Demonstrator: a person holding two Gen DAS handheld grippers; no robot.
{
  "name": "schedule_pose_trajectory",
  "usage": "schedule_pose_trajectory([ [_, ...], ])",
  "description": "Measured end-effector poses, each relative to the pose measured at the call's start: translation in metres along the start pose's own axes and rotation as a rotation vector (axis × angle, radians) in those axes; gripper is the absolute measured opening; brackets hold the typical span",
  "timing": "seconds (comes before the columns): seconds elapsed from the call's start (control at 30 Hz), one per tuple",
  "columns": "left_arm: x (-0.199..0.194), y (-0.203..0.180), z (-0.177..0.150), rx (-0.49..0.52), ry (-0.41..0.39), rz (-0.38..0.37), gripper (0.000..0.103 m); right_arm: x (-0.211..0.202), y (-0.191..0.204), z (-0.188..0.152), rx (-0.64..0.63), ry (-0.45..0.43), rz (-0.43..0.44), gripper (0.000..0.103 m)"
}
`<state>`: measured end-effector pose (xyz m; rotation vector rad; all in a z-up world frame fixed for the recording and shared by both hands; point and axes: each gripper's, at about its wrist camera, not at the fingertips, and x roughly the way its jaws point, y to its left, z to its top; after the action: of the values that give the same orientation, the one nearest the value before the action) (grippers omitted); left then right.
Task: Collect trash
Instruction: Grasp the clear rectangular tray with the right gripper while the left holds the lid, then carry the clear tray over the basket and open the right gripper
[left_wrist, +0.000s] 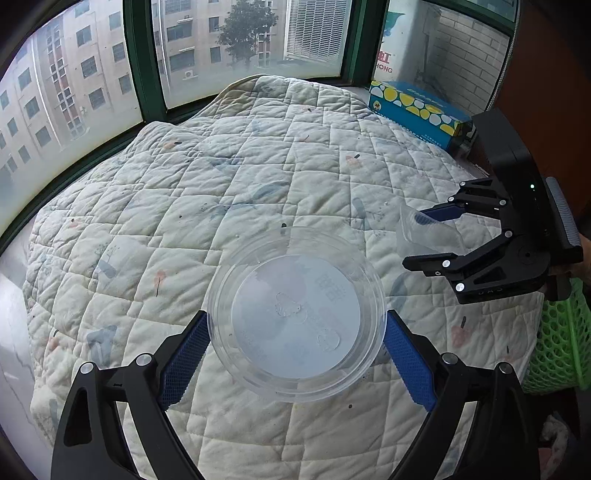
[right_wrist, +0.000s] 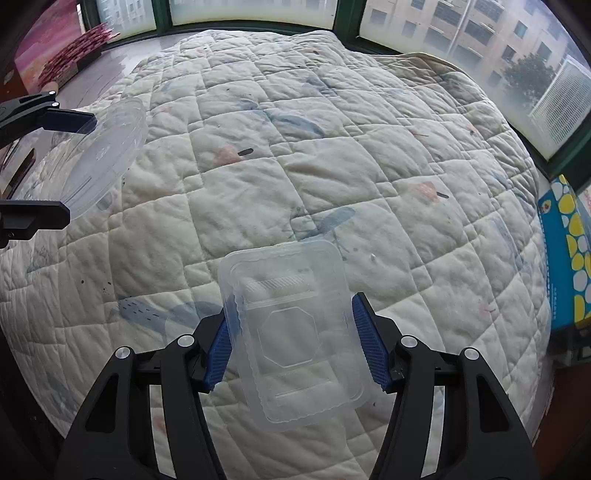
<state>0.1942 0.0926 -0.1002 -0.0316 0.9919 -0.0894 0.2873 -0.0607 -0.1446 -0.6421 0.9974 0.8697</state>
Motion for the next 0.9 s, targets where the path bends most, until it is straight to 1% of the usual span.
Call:
schedule_pose_trajectory([
  [0.27,-0.025,-0.03,0.003,0.055,-0.054,-0.036,0.089,-0.059,0.002,-0.045,0.276,-0.064,-0.077,0.058],
  [0.3,-0.027,-0.035,0.004,0.061,-0.06,-0.04,0.089,-0.068,0.003,-0.051,0.305,-0.075,-0.097,0.058],
  [0.5,-0.045,-0.067,0.003,0.103,-0.089,-0.081,0.089,-0.12,0.001,-0.092,0.506,-0.157,-0.144,0.058],
  [0.63,-0.057,-0.091,0.003,0.13,-0.115,-0.116,0.089,-0.155,0.005,-0.123,0.591,-0.193,-0.219,0.058],
  [0.9,-0.077,-0.144,0.002,0.202,-0.147,-0.177,0.089,-0.214,0.009,-0.185,0.753,-0.253,-0.332,0.058],
])
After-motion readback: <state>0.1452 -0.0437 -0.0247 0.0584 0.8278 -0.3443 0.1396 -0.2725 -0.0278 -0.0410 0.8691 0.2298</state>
